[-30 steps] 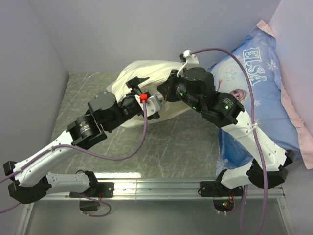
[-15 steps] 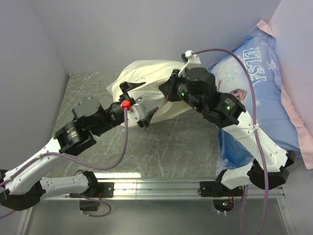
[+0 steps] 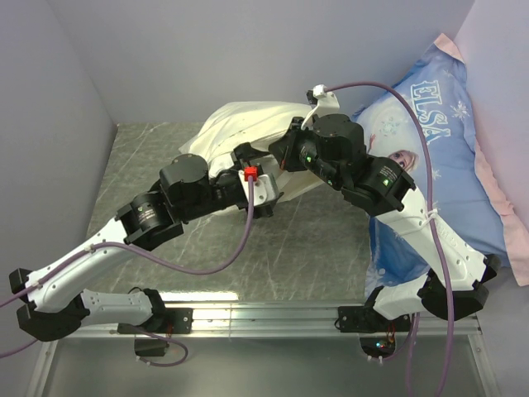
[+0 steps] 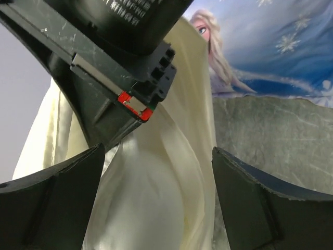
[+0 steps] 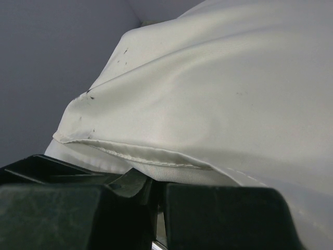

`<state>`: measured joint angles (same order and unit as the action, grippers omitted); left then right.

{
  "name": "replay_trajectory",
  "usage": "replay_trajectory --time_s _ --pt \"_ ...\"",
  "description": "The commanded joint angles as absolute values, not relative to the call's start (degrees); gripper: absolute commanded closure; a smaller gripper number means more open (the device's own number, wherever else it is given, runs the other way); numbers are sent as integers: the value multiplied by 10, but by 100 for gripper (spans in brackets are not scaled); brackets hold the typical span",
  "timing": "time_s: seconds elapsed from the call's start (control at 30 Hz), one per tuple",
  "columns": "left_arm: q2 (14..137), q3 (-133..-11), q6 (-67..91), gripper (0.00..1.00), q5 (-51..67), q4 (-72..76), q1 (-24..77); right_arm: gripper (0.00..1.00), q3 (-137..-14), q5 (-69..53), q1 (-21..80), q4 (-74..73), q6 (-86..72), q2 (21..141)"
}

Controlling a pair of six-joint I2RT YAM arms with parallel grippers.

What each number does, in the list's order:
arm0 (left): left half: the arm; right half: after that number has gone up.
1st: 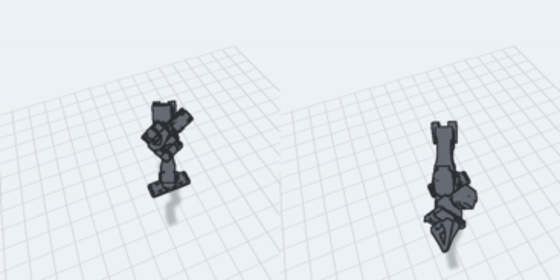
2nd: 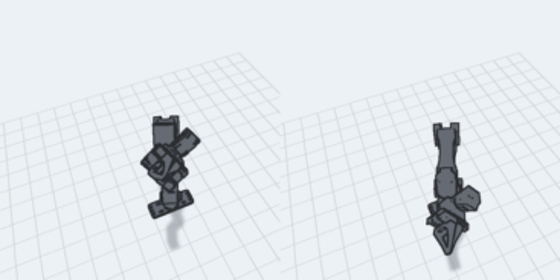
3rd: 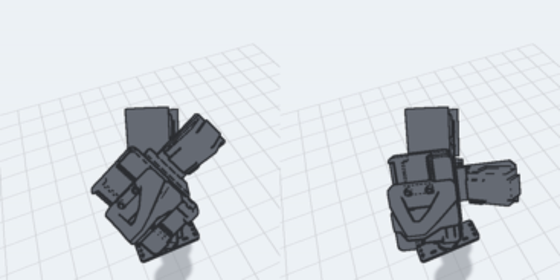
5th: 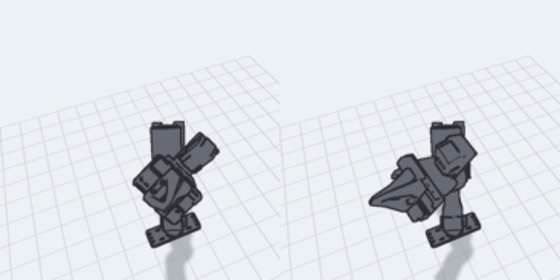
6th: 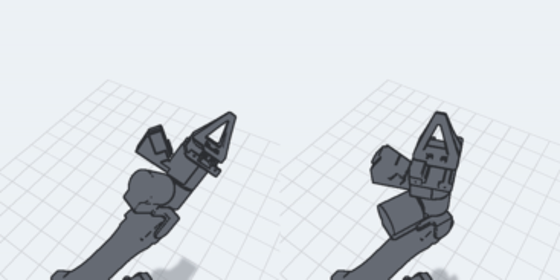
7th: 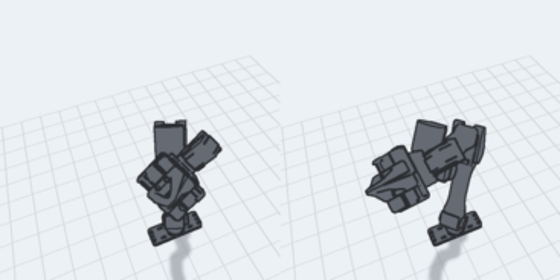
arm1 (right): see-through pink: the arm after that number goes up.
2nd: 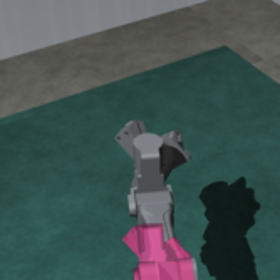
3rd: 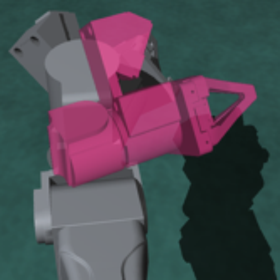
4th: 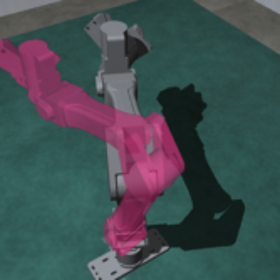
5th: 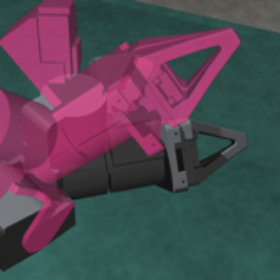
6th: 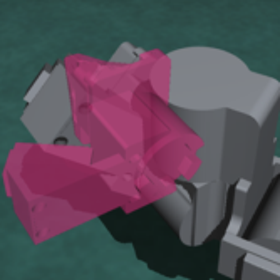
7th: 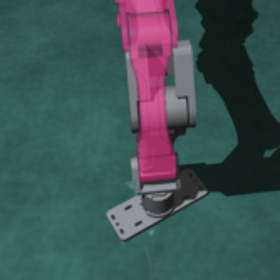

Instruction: Remove the pillowcase from the pillow

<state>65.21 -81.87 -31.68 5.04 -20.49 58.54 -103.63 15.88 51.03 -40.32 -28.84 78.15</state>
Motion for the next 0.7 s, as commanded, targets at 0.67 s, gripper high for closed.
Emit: replay_trajectory --time_s 0.67 --pt "704 -788 -308 1 -150 -155 563 100 -1013 181 522 -343 -279 713"
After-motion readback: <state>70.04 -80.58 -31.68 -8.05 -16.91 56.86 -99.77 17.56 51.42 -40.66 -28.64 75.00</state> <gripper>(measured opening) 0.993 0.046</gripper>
